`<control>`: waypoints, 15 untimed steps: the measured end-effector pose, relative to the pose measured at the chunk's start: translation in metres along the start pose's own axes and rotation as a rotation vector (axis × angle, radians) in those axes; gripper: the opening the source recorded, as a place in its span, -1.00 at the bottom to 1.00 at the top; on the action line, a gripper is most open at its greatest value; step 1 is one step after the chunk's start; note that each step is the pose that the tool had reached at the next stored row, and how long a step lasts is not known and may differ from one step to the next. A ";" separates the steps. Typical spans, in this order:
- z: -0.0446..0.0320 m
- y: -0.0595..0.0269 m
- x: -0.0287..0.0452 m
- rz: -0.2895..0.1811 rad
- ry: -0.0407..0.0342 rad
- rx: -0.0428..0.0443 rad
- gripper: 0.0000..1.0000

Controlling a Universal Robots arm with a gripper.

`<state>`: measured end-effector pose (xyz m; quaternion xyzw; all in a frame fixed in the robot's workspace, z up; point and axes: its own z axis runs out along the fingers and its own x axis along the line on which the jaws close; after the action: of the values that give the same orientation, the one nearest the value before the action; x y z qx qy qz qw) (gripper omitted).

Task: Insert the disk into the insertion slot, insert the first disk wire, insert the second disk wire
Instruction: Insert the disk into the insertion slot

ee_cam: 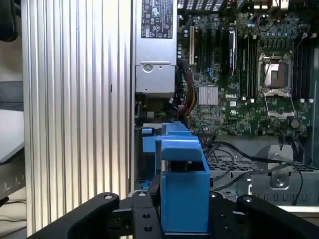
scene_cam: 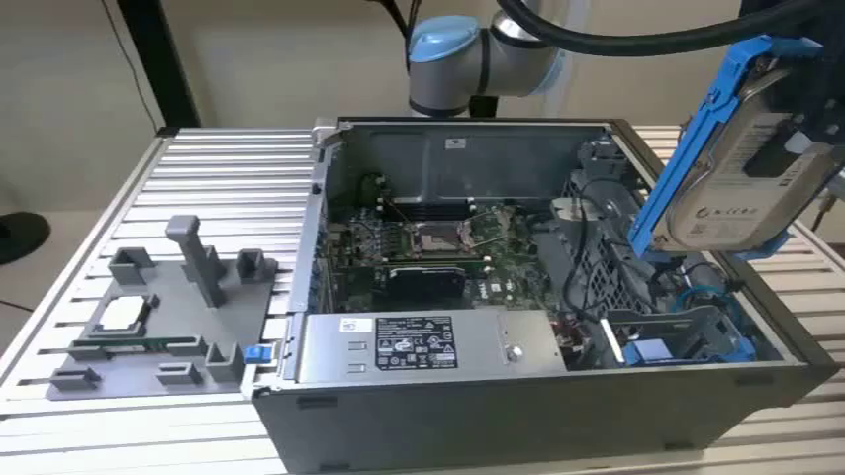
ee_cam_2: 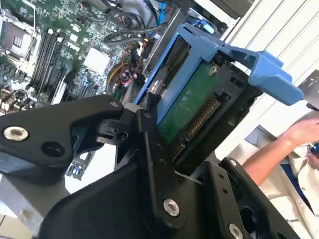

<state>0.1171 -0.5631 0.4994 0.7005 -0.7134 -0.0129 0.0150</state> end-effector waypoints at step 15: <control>0.0033 -0.0004 0.0000 0.000 0.0001 0.0000 -1.00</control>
<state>0.1174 -0.5631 0.4962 0.7005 -0.7134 -0.0128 0.0150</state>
